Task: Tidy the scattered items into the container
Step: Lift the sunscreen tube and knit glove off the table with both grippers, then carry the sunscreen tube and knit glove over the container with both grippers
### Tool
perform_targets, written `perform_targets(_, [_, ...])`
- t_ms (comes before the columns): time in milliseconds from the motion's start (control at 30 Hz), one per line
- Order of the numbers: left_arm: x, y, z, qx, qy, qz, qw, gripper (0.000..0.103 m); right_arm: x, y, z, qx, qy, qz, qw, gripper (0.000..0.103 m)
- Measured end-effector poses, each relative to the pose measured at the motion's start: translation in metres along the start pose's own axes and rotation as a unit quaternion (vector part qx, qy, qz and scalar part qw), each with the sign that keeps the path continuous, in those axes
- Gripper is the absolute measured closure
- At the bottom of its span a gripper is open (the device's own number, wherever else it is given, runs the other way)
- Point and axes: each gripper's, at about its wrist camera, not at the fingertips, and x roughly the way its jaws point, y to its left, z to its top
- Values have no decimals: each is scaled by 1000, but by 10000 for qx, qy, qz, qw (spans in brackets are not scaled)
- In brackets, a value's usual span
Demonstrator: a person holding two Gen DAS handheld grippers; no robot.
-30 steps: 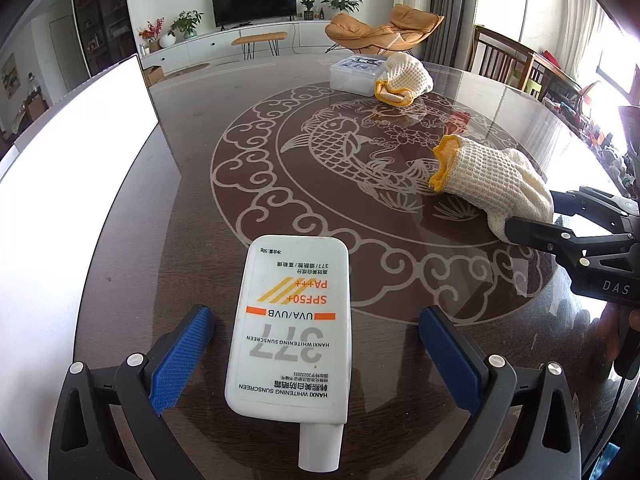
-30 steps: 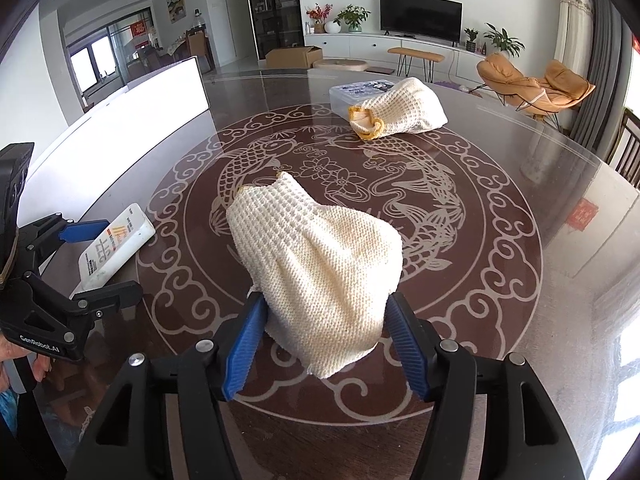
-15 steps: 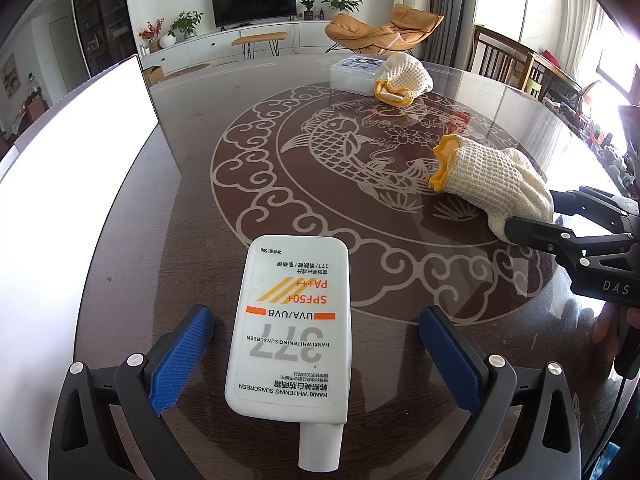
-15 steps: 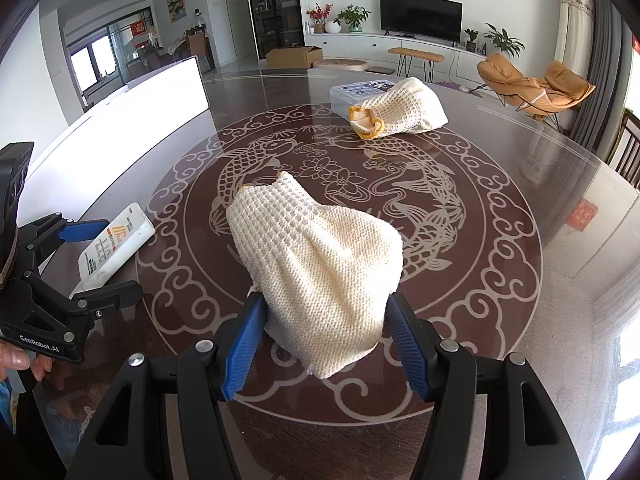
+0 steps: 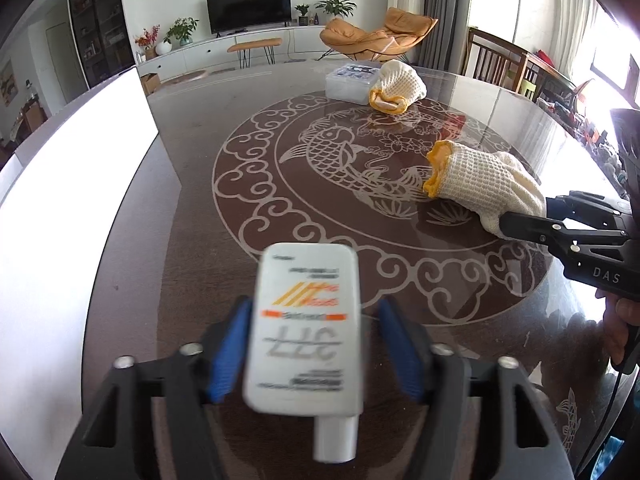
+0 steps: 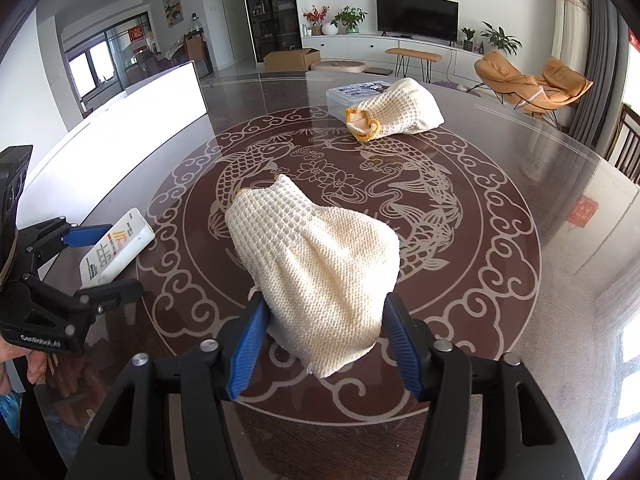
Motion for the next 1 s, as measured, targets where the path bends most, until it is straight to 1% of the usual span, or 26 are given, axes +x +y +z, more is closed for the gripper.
perform_targets(33, [-4,3,-1,-139,13,-112,9998,52,-4,0,-2,11,-57,34,10000,71])
perform_targets(67, [-10,5,-3,-243,-65,-195,9995,52,-9,0,-5,23,-103,39,9999,72])
perform_targets(100, [-17,5,-5,-258,-152,-201,9994,52,-13,-1,-8,81,-134,83,9998,73])
perform_targets(200, [-32,4,-6,-217,-323,-82,9992,52,-29,-6,-15,457,-281,410,9977,73])
perform_targets(300, [-41,0,-3,-104,-437,171,9988,52,-38,-3,-18,570,-334,510,9965,73])
perform_targets(367, [-45,-4,-1,22,-473,339,9983,52,-40,1,-17,526,-320,507,9968,73])
perform_targets(567, [-56,-4,5,125,-565,591,9966,52,-41,18,-8,349,-272,559,9975,73])
perform_targets(900, [-65,11,9,36,-690,785,9945,52,-34,47,7,-96,-160,524,9985,73])
perform_targets(1000, [-66,16,9,-19,-690,768,9947,52,-33,55,12,-183,-165,524,9983,73])
